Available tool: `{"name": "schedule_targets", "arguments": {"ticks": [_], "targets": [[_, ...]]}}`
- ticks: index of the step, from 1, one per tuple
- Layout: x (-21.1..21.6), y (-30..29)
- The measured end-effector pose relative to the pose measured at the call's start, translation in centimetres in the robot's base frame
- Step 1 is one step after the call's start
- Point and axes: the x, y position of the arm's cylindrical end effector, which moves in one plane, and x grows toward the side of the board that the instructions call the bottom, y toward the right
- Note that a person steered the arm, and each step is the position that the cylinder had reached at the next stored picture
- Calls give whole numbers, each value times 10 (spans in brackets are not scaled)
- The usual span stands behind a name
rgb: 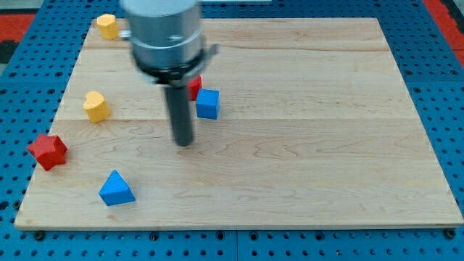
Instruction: Adjust the yellow heart and blue triangle diagonally to the blue cube
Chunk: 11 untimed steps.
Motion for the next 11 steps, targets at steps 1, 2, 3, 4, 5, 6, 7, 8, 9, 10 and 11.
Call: {"name": "schedule_targets", "arguments": {"ticks": [1,2,3,4,5,6,7,8,9,10,11], "targets": [[1,-83],[-27,-142],[-60,-181],[-74,-124],[-59,-53],[-44,17],[-18,30],[7,42],[-4,84],[26,103],[74,86]]}}
